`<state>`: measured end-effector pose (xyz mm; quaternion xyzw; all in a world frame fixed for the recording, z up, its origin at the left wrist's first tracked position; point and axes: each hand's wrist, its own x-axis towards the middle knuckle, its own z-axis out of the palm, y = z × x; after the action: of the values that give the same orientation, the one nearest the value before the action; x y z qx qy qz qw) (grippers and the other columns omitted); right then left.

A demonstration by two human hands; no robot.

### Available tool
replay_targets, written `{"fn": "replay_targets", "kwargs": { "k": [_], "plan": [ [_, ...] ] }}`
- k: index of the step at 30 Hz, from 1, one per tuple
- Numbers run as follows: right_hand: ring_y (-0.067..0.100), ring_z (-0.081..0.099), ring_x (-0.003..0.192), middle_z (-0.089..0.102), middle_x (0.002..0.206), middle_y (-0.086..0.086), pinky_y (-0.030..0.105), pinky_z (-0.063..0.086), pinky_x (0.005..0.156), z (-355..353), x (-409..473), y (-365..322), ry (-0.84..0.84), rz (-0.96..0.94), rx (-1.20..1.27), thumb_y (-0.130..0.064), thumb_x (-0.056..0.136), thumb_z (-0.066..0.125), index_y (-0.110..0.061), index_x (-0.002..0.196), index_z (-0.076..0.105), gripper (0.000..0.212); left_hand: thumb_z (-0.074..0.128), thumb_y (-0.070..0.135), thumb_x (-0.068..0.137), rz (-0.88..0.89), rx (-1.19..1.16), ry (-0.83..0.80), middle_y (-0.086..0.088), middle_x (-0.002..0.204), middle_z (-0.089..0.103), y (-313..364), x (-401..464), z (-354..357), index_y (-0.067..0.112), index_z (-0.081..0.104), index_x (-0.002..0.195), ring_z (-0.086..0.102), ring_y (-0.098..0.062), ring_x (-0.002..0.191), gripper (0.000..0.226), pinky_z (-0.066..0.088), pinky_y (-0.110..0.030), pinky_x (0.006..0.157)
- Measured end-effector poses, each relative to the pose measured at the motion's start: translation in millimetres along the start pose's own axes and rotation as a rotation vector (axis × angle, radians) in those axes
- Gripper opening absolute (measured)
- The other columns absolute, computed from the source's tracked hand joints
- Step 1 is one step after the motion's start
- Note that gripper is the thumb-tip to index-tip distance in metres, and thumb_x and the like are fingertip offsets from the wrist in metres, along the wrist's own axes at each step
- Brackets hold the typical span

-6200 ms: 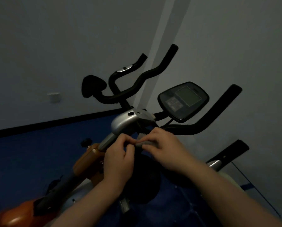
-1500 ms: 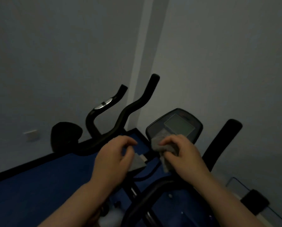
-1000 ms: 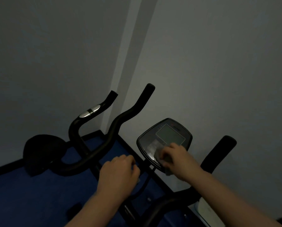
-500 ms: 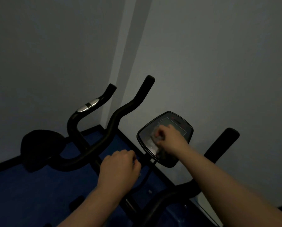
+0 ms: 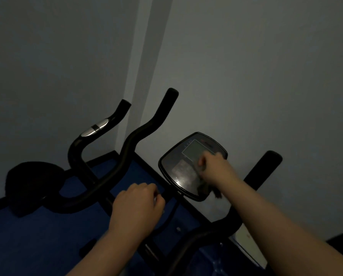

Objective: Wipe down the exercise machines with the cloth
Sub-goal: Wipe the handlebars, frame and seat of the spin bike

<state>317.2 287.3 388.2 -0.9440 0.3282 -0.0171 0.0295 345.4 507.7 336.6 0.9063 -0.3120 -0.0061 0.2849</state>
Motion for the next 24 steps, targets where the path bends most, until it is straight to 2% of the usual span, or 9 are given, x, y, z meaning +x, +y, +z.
{"fn": "replay_targets", "kwargs": {
  "k": [2, 5, 7, 9, 12, 15, 19, 22, 24],
  "plan": [
    [0.039, 0.048, 0.112, 0.042, 0.122, 0.014, 0.04, 0.044, 0.092, -10, 30, -1, 0.07, 0.115, 0.018, -0.036, 0.096, 0.052, -0.021, 0.112, 0.051, 0.022, 0.036, 0.041, 0.097, -0.002, -0.005, 0.005, 0.016, 0.101, 0.059, 0, 0, 0, 0.031, 0.059, 0.101, 0.051, -0.005, 0.094, 0.026, 0.032, -0.022, 0.074],
    [0.036, 0.044, 0.116, 0.041, 0.125, 0.016, 0.038, 0.041, 0.087, -10, 59, -23, 0.193, 0.122, 0.06, -0.017, 0.094, 0.051, -0.019, 0.116, 0.05, 0.022, 0.036, 0.039, 0.097, 0.0, -0.006, 0.036, 0.014, 0.098, 0.059, -2, 1, 3, 0.029, 0.06, 0.097, 0.051, -0.005, 0.091, 0.025, 0.033, -0.023, 0.071],
    [0.034, 0.041, 0.118, 0.04, 0.129, 0.014, 0.038, 0.041, 0.088, -5, 59, -40, 0.21, 0.027, 0.067, -0.01, 0.09, 0.054, -0.02, 0.12, 0.05, 0.031, 0.038, 0.039, 0.097, -0.014, -0.011, 0.05, 0.013, 0.095, 0.059, -2, 1, 4, 0.028, 0.06, 0.094, 0.052, -0.005, 0.09, 0.025, 0.034, -0.024, 0.068],
    [0.034, 0.042, 0.118, 0.043, 0.132, 0.009, 0.038, 0.042, 0.089, 2, 42, -51, 0.142, -0.148, 0.049, -0.012, 0.087, 0.06, -0.023, 0.123, 0.052, 0.037, 0.039, 0.039, 0.096, -0.029, -0.02, 0.052, 0.013, 0.094, 0.058, -2, 2, 4, 0.028, 0.06, 0.093, 0.052, -0.006, 0.09, 0.024, 0.034, -0.025, 0.066],
    [0.027, 0.049, 0.109, 0.047, 0.117, -0.001, 0.035, 0.045, 0.083, 12, 1, -45, -0.041, -0.382, -0.032, -0.018, 0.086, 0.063, -0.031, 0.107, 0.056, 0.025, 0.039, 0.04, 0.096, -0.025, -0.027, 0.049, 0.013, 0.094, 0.058, -2, 1, 3, 0.028, 0.06, 0.093, 0.052, -0.005, 0.09, 0.024, 0.037, -0.025, 0.066],
    [0.03, 0.053, 0.107, 0.046, 0.111, 0.001, 0.035, 0.046, 0.085, -1, -10, -16, -0.156, -0.245, -0.122, -0.021, 0.088, 0.055, -0.029, 0.101, 0.056, 0.015, 0.038, 0.041, 0.096, -0.024, -0.04, 0.035, 0.014, 0.097, 0.059, -2, 0, 2, 0.029, 0.06, 0.096, 0.052, -0.005, 0.092, 0.025, 0.042, -0.024, 0.07],
    [0.036, 0.047, 0.119, 0.043, 0.13, 0.012, 0.039, 0.041, 0.096, -25, 36, -2, 0.021, 0.05, -0.181, -0.026, 0.095, 0.049, -0.017, 0.123, 0.05, 0.03, 0.039, 0.041, 0.096, -0.04, -0.05, 0.045, 0.014, 0.1, 0.059, -2, -1, 2, 0.03, 0.06, 0.099, 0.053, -0.005, 0.094, 0.024, 0.042, -0.024, 0.072],
    [0.036, 0.038, 0.121, 0.039, 0.133, 0.011, 0.04, 0.04, 0.091, -24, 65, -29, 0.14, 0.102, -0.052, -0.015, 0.092, 0.052, -0.017, 0.127, 0.046, 0.036, 0.038, 0.041, 0.097, -0.045, -0.051, 0.056, 0.015, 0.1, 0.059, -2, -1, 1, 0.03, 0.06, 0.101, 0.053, -0.004, 0.094, 0.025, 0.044, -0.024, 0.072],
    [0.036, 0.039, 0.119, 0.04, 0.131, 0.01, 0.036, 0.039, 0.086, -15, 65, -52, 0.161, 0.019, 0.022, -0.01, 0.088, 0.053, -0.018, 0.124, 0.049, 0.037, 0.038, 0.041, 0.097, -0.047, -0.041, 0.063, 0.014, 0.1, 0.059, -1, -1, 2, 0.03, 0.06, 0.101, 0.053, -0.004, 0.093, 0.025, 0.044, -0.024, 0.071]
  ]
}}
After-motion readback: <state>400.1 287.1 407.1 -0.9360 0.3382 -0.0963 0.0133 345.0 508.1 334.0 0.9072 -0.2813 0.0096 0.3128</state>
